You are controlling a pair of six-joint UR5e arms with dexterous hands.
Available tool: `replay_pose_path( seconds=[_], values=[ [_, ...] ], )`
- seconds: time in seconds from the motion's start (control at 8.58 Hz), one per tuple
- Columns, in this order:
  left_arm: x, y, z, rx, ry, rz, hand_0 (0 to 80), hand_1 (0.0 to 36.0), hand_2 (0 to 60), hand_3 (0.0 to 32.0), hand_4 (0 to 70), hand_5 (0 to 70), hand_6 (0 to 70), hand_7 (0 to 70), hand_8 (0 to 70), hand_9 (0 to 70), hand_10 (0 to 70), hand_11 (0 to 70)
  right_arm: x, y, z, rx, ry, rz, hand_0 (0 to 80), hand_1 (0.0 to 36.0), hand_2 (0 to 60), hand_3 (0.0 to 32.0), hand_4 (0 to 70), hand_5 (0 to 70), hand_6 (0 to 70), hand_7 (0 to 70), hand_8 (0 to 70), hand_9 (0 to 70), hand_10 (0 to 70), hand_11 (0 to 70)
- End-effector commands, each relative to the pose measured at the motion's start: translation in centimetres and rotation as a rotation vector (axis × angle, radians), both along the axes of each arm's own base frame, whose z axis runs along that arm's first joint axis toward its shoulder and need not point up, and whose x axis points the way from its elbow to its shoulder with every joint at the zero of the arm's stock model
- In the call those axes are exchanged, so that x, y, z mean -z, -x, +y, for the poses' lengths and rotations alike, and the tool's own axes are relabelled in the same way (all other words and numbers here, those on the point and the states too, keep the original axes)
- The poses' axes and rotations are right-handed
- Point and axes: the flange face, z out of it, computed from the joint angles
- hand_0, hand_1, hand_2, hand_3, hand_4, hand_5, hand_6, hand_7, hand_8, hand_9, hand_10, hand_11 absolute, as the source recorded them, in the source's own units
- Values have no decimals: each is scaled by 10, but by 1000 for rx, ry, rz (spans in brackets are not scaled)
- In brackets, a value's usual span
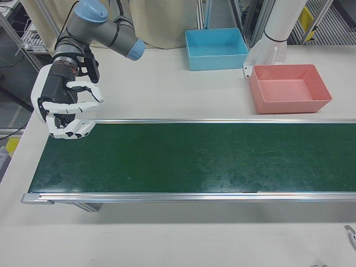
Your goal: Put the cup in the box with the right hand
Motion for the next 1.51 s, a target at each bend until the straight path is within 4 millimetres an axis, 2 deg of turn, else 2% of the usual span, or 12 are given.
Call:
replay_pose_path(
  seconds=[0.0, 1.05, 1.28, 1.4],
  values=[
    [0, 1, 0, 1, 0, 1, 0, 0, 0, 0, 0, 0, 0, 0, 0, 0, 0, 0, 0, 0, 0, 2, 0, -1, 576, 245, 308, 0, 597, 121, 229, 700, 363, 539, 426, 606],
    [-1, 1, 0, 1, 0, 1, 0, 0, 0, 0, 0, 0, 0, 0, 0, 0, 0, 0, -2, -1, 1, -1, 4, -2, 567, 240, 311, 0, 579, 119, 223, 700, 357, 529, 421, 599],
    [-1, 0, 0, 0, 0, 1, 0, 0, 0, 0, 0, 0, 0, 0, 0, 0, 0, 0, -29, 3, -2, 14, 21, -51, 516, 195, 336, 0, 602, 110, 211, 660, 364, 525, 464, 656],
    [-1, 0, 0, 0, 0, 0, 0, 0, 0, 0, 0, 0, 0, 0, 0, 0, 0, 0, -29, 4, -3, 16, 16, -52, 518, 191, 318, 0, 622, 107, 203, 645, 350, 505, 451, 637]
  ],
)
